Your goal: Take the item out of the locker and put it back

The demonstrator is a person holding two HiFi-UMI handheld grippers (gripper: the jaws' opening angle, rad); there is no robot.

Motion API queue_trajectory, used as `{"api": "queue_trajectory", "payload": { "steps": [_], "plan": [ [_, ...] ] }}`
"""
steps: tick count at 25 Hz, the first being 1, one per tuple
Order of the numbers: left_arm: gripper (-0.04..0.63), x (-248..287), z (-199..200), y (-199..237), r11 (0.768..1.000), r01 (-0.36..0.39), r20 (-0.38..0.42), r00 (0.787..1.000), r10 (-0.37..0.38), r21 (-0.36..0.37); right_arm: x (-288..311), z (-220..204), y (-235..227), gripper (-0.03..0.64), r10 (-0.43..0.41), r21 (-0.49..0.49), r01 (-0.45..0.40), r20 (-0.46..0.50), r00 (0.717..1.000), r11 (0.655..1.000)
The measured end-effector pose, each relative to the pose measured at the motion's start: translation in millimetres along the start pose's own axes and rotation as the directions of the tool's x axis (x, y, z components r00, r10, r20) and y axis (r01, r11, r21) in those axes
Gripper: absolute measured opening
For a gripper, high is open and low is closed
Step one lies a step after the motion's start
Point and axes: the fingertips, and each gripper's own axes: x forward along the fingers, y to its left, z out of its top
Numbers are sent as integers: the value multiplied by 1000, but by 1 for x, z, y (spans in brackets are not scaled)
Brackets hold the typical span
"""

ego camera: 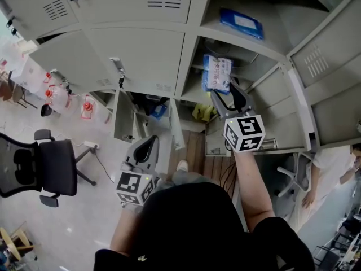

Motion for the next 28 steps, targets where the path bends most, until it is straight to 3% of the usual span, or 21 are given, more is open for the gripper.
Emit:
{"api": "queue_trajectory", "payload": {
  "steps": [14, 28],
  "plan": [
    [12, 23, 4, -17, 994, 102, -24, 995, -101, 39, -83, -7, 42, 236, 73, 11, -74, 38, 997, 997],
    [12, 47, 5, -27, 985, 162, -53, 986, -159, 57, -116, -30, 55, 236, 46, 84, -46, 9, 999, 995]
  ]
}}
